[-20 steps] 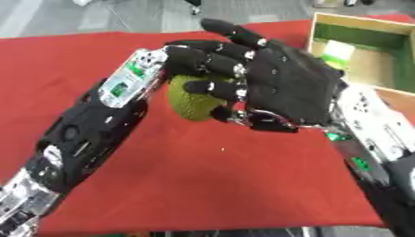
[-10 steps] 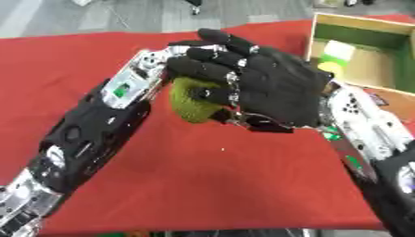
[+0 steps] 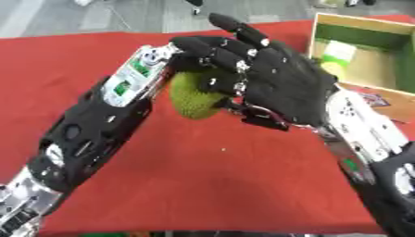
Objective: Pick up the objects with one hand, pass them to the other hand, and then place them into the box on the other side of the table.
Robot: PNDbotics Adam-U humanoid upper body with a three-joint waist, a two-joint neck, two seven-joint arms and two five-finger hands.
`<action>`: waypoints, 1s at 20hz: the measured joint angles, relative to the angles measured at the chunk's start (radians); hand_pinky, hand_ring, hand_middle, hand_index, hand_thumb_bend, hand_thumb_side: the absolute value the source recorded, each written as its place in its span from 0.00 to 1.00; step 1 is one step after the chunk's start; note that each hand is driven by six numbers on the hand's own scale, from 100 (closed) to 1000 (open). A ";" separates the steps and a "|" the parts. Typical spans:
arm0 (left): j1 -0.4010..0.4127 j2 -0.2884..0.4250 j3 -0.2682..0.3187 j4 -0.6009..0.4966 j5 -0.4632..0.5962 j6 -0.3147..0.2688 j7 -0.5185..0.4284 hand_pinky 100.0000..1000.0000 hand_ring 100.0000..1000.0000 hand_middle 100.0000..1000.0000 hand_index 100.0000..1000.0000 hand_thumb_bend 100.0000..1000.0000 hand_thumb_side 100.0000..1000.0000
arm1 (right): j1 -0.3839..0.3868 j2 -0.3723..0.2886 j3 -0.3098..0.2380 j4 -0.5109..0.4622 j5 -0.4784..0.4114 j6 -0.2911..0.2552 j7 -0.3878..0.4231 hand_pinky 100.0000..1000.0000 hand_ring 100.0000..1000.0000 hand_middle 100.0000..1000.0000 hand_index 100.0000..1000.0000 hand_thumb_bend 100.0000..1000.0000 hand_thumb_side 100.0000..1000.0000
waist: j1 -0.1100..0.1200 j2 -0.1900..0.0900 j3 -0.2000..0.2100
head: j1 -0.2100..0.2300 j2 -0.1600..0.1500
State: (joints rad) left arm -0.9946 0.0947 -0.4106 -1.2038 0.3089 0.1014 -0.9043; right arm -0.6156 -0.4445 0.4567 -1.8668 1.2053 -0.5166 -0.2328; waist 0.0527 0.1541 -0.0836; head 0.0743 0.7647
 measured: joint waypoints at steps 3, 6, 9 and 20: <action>-0.001 0.022 0.005 0.034 -0.021 -0.048 -0.001 0.76 0.44 0.46 0.62 0.15 1.00 | 0.001 -0.002 -0.001 0.001 -0.014 0.018 -0.052 1.00 0.80 0.92 0.25 0.00 0.00 | 0.000 0.000 0.001 | -0.001 0.000; -0.005 0.058 0.024 0.084 -0.053 -0.127 -0.002 0.82 0.55 0.57 0.69 0.29 1.00 | 0.003 -0.005 -0.002 0.005 -0.023 0.031 -0.094 1.00 0.80 0.90 0.24 0.00 0.00 | 0.001 0.000 0.002 | -0.002 0.000; -0.016 0.099 0.069 0.157 -0.080 -0.210 -0.002 0.84 0.60 0.62 0.71 0.32 1.00 | 0.009 -0.010 -0.005 0.006 -0.027 0.043 -0.123 1.00 0.80 0.89 0.23 0.00 0.00 | 0.002 0.000 0.005 | -0.005 0.000; 0.072 0.400 0.215 0.174 0.019 -0.397 0.189 0.81 0.55 0.57 0.69 0.11 0.92 | 0.072 -0.170 -0.116 0.078 -0.047 0.171 -0.148 1.00 0.82 0.84 0.26 0.00 0.00 | 0.024 -0.013 0.030 | -0.039 0.001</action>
State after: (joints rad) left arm -0.9227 0.4945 -0.1960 -1.0299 0.3283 -0.2961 -0.7153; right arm -0.5437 -0.6145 0.3410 -1.7891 1.1582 -0.3455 -0.3812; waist 0.0769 0.1413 -0.0532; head 0.0355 0.7653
